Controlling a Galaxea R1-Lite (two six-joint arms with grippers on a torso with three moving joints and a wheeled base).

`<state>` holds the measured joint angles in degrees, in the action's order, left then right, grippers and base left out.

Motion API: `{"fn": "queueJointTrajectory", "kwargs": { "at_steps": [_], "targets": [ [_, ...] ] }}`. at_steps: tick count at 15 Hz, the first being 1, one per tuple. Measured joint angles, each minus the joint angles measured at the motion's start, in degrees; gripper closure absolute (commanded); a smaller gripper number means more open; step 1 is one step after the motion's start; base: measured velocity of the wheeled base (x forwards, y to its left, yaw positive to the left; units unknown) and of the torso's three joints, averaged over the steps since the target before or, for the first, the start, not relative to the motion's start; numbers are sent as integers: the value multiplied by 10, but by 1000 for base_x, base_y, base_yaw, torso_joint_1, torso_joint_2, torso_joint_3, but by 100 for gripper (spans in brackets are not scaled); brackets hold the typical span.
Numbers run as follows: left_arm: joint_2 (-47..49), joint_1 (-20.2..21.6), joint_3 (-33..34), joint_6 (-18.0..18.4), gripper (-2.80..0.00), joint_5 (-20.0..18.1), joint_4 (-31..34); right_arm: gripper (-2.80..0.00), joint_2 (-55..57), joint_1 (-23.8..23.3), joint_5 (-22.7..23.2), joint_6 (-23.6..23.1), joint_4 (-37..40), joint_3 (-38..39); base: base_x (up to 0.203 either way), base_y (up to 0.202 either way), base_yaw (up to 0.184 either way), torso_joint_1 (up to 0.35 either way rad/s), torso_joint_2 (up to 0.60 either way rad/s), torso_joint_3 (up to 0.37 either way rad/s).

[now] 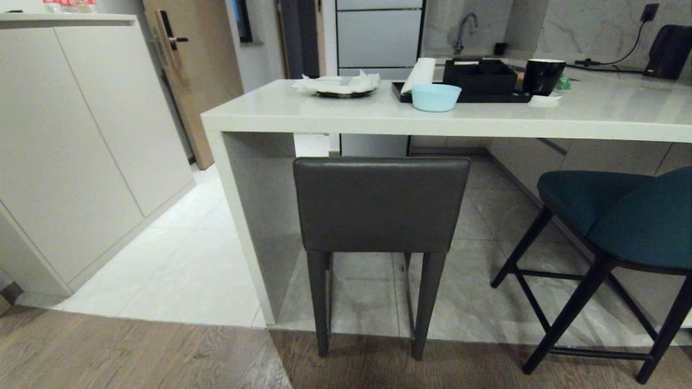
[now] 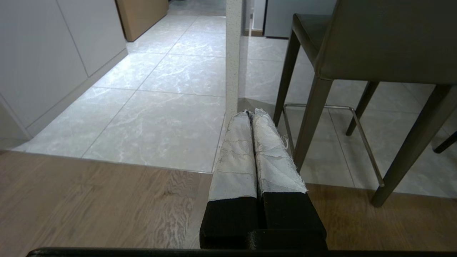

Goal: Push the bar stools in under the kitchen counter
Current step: Pull the gray chair out from under the dining table

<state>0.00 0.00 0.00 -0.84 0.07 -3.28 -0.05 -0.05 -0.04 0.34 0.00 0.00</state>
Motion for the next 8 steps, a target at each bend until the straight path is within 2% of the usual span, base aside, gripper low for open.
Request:
{"fn": "queueJointTrajectory", "kwargs": {
  "at_steps": [8],
  "targets": [
    [0,1,0,4,0,-1,0,0,0,0,-1,0,0,0,0,0,0,0,0,0]
  ]
}}
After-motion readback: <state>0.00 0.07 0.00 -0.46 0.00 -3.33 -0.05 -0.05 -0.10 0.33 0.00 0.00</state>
